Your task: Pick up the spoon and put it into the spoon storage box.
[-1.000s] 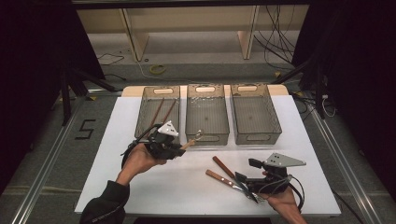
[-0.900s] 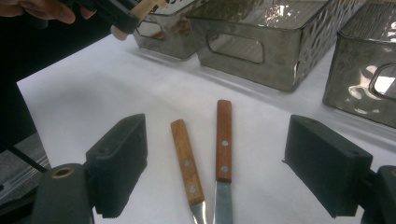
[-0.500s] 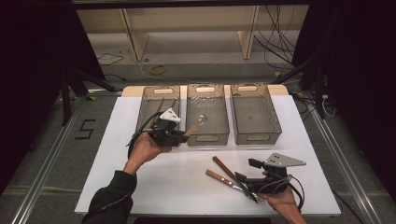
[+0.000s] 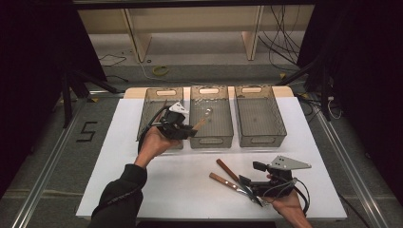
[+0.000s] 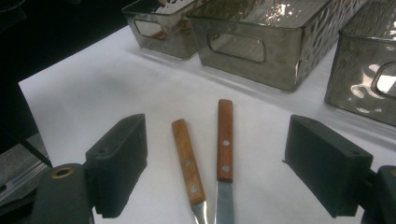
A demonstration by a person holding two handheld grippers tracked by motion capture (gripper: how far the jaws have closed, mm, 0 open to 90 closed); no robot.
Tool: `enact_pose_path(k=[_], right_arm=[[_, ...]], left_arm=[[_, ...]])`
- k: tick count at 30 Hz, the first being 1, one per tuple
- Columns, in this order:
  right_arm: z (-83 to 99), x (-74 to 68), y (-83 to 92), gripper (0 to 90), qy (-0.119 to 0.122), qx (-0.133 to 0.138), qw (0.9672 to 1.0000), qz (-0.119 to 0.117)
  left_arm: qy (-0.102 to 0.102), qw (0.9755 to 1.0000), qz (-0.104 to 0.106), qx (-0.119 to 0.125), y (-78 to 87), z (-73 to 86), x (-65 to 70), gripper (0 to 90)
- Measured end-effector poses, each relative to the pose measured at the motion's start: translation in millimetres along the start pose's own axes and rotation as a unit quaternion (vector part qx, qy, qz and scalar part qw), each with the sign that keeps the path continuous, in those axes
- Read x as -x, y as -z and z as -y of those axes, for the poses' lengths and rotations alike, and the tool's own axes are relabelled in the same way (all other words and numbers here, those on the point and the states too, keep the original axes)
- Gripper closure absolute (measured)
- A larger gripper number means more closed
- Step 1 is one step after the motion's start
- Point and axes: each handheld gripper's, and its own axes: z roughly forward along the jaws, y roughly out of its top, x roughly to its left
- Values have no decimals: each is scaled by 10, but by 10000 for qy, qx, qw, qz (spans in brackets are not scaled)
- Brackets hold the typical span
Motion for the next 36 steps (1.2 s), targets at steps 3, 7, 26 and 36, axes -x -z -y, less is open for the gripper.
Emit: enact_pose_path(k=[3, 7, 26, 36], right_arm=[[0, 1, 0, 220, -1, -1, 10000, 0], [0, 2, -1, 220, -4, 1, 10000, -3], [1, 7, 1, 220, 16, -2, 10000, -13], [0, 8, 5, 220, 9, 3, 10000, -22]], left_arm=[[75, 10000, 29, 57, -16, -33, -32, 742], [97, 9999, -28, 88, -34, -81, -58, 742], [418, 9990, -101, 118, -241, -167, -201, 741], [515, 9985, -161, 44, -354, -166, -240, 740]])
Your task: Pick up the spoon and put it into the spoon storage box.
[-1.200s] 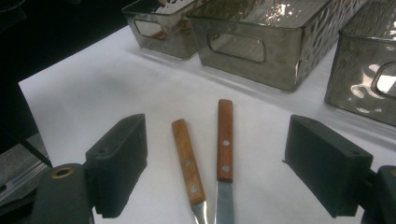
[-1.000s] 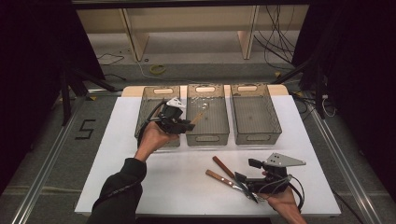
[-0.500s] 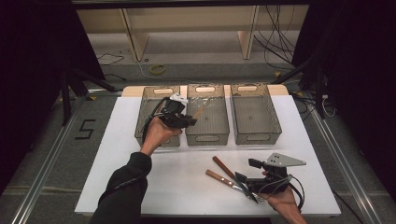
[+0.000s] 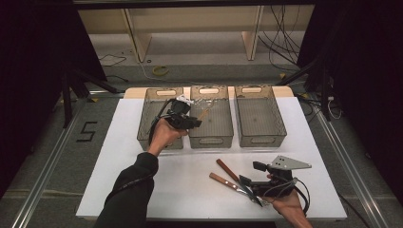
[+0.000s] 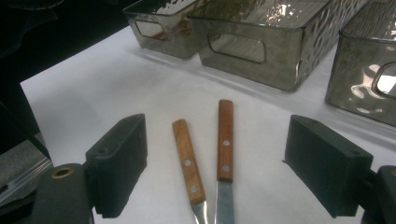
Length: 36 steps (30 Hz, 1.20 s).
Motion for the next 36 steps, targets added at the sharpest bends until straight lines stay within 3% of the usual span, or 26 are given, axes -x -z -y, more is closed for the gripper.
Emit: enact_pose_path(k=[17, 21, 23, 27, 36], right_arm=[[1, -4, -2, 219, 1, -7, 10000, -13], [0, -6, -2, 220, -7, -5, 10000, -20], [0, -4, -2, 219, -9, -2, 10000, -20], [1, -5, -4, 219, -9, -9, 10000, -20], [-8, -5, -11, 220, -2, -100, 10000, -4]], left_arm=[[333, 9994, 2, -76, -141, 23, -71, 736], [489, 9988, -67, -46, -180, 40, -97, 720], [574, 9983, 23, -42, -183, 40, -113, 625], [551, 9983, 164, -20, -125, 33, -116, 532], [551, 9979, 322, 105, 72, 62, -103, 391]])
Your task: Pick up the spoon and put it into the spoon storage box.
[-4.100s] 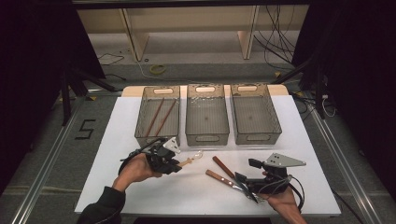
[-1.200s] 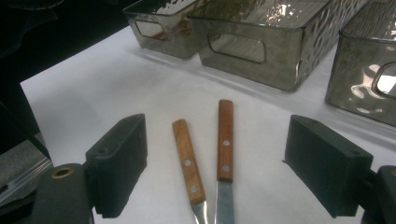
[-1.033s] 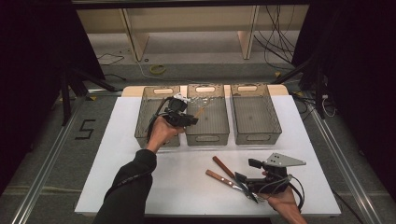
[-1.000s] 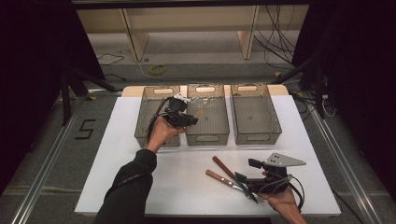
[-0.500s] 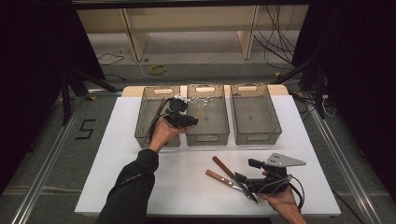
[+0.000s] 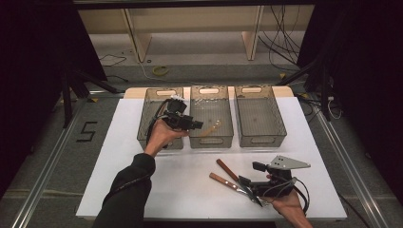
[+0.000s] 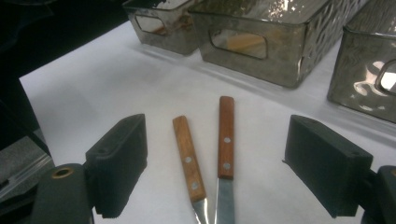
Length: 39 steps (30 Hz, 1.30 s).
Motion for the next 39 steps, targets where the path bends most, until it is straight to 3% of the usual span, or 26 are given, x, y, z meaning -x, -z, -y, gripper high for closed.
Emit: enact_pose_path(k=[6, 12, 18, 22, 32, 39], right_arm=[[-40, 29, -21, 224, 91, -290, 9995, 9], [-106, 1, -88, 240, 389, -747, 9964, -39], [-197, -50, -187, 270, 723, -1195, 9900, -186], [-241, -78, -266, 294, 854, -1416, 9861, -150], [-338, -27, -459, 359, 875, -2003, 9758, 60], [-350, 46, -572, 388, 786, -2299, 9700, 104]], left_arm=[[111, 9996, 102, 246, 196, 119, -22, 332], [90, 9987, 111, 480, 399, 313, -28, 297], [58, 9979, 89, 635, 564, 548, -2, 272], [1, 9975, 80, 700, 645, 704, 29, 266], [-178, 9961, -62, 868, 798, 960, 151, 244], [-151, 9949, -100, 994, 891, 1120, 176, 237]])
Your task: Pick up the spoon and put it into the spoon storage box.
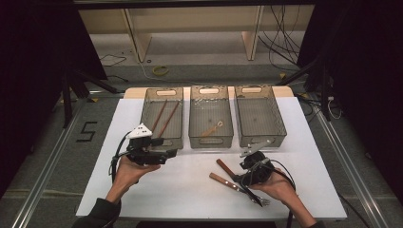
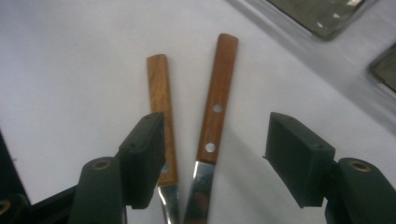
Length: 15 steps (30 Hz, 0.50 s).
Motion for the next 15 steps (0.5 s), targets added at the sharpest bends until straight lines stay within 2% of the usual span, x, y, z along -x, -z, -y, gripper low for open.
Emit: enact_pose_path(k=[7, 15], right_arm=[[-51, 47, -93, 417, -73, -206, 9998, 45], [-104, 67, -180, 426, -75, -402, 9992, 25]], left_arm=[[17, 10000, -60, -8, 17, 150, 15, 233], [98, 9998, -89, 152, 56, 272, 33, 232]])
